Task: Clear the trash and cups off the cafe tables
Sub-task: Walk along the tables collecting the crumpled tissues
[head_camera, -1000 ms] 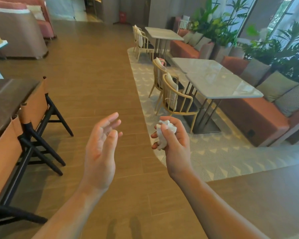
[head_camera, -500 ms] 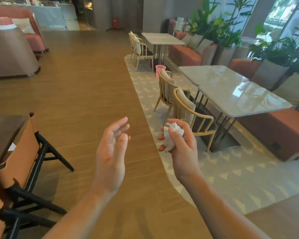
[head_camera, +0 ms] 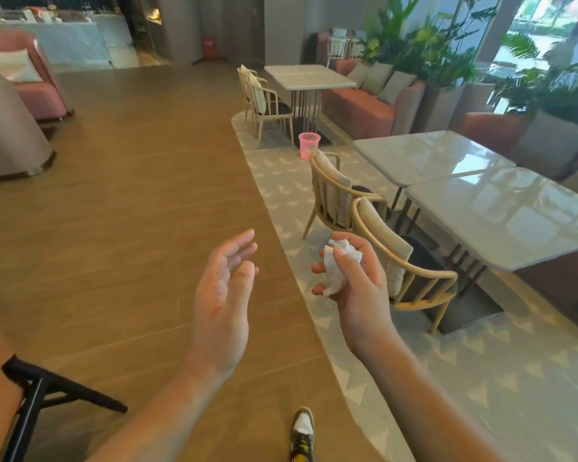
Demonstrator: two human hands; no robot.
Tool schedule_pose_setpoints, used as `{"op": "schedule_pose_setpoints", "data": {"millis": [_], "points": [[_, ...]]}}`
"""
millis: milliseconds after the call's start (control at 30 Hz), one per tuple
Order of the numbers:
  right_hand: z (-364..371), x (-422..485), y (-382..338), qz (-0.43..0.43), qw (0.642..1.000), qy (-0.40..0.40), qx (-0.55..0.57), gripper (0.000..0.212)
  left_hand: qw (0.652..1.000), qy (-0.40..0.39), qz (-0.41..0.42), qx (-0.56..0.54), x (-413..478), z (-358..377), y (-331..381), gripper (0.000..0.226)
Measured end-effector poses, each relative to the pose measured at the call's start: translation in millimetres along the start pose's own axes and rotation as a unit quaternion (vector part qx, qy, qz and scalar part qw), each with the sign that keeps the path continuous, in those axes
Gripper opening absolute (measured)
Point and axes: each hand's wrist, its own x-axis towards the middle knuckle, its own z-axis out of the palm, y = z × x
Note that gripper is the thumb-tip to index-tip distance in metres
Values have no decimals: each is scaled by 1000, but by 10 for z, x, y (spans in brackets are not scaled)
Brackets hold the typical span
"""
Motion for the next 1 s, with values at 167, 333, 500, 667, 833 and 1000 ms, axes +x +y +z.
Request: {"op": "schedule_pose_setpoints", "data": {"millis": [167,333,500,667,833,1000], "points": [[72,1506,91,10,1000,-3,3,25,1000,13,5,1,1367,326,-525,56],[223,2923,105,9,1000,5,-3,29,1000,26,8,-15,2615,556,-978,54],[449,4135,330,13,1000,-5,-2,29,999,31,7,-31,3762,585,-1507,51],[813,5362,724,12,1000,4,4,28,1000,23,6,-20,4964,505,-2165,43],[1282,6579,1021,4,999,32,12,30,1000,1,-7,-22,6224,315,-2716,44],[1764,7720,1178,-7,999,51,10,26,999,-31,-5,-19,7496,111,-3119,50]]}}
